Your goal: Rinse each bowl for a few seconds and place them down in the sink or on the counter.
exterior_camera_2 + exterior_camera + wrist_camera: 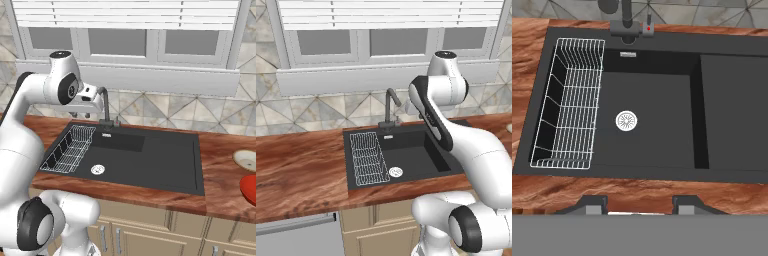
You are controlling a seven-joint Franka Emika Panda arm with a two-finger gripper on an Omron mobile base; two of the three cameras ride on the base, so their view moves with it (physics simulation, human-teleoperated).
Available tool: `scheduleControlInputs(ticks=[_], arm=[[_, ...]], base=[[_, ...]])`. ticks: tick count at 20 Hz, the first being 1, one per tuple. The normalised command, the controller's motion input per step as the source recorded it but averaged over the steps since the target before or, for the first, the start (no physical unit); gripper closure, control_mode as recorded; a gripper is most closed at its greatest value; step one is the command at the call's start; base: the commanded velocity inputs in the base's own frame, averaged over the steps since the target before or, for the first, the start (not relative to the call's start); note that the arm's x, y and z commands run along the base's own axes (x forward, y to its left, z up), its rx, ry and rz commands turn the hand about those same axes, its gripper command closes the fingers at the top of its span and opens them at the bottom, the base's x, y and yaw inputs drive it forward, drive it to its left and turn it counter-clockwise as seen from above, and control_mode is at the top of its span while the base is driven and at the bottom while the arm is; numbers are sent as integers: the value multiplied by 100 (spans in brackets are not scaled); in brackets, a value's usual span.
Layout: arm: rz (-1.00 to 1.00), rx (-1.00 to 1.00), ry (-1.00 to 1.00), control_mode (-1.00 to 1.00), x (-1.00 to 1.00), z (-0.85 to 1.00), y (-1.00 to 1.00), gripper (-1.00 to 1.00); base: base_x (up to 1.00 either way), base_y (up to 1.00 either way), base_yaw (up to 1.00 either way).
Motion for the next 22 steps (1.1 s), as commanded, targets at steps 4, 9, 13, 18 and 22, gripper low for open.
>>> scheduleControlInputs(ticks=[4,9,13,18,22], arm=[[0,0,0,-100,-6,0,0,-100],[0,0,-1,-100,-19,0,-2,-100],[0,0,-5,-100,-22,0,-4,-100],[0,0,-4,-100,-10,0,-16,-100],[-1,0,0,-100,-1,0,-23,-100]], base=[[0,0,0],[0,0,0],[0,0,0],[0,0,0],[0,0,0]])
